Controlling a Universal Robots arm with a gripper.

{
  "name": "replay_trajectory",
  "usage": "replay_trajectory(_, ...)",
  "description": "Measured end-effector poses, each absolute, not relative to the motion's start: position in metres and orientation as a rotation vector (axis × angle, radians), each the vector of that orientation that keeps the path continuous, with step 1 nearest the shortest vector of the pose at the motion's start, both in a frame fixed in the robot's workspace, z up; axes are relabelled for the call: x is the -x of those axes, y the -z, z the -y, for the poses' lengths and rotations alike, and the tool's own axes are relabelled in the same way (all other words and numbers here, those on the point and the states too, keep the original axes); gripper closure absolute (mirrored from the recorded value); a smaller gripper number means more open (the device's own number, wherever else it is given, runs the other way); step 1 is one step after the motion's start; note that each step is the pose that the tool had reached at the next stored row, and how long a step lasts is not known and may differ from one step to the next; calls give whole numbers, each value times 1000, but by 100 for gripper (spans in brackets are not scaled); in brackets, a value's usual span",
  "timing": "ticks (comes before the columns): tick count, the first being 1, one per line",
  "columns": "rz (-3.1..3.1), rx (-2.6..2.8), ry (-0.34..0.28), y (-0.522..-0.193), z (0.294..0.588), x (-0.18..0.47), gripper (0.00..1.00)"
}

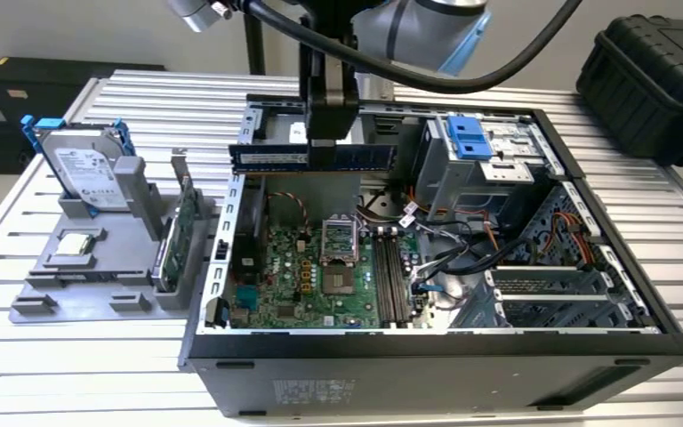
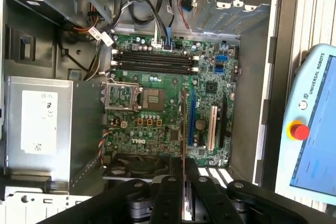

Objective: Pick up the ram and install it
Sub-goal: 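Pick up the ram and move it above insertion slot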

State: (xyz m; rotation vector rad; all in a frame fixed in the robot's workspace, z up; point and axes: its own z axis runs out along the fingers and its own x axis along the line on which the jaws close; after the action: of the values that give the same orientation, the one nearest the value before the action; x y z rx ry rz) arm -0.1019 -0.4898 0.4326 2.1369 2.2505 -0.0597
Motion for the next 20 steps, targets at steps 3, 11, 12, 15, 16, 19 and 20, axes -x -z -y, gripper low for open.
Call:
replay_trajectory(3, -2249, -2139, 60, -432, 490, 97, 100)
replay_trajectory(11, -2232, -2157, 60, -431, 490, 86, 100)
replay_trajectory(12, -2231, -2157, 60, -431, 490, 85, 100)
replay_trajectory(15, -2231, -2158, 60, -430, 490, 81, 100)
replay_trajectory(16, -2231, -2158, 60, -430, 490, 80, 100)
replay_trajectory(19, -2231, -2158, 60, -429, 490, 78, 100)
replay_trajectory(20, -2231, -2158, 60, -429, 490, 77, 100)
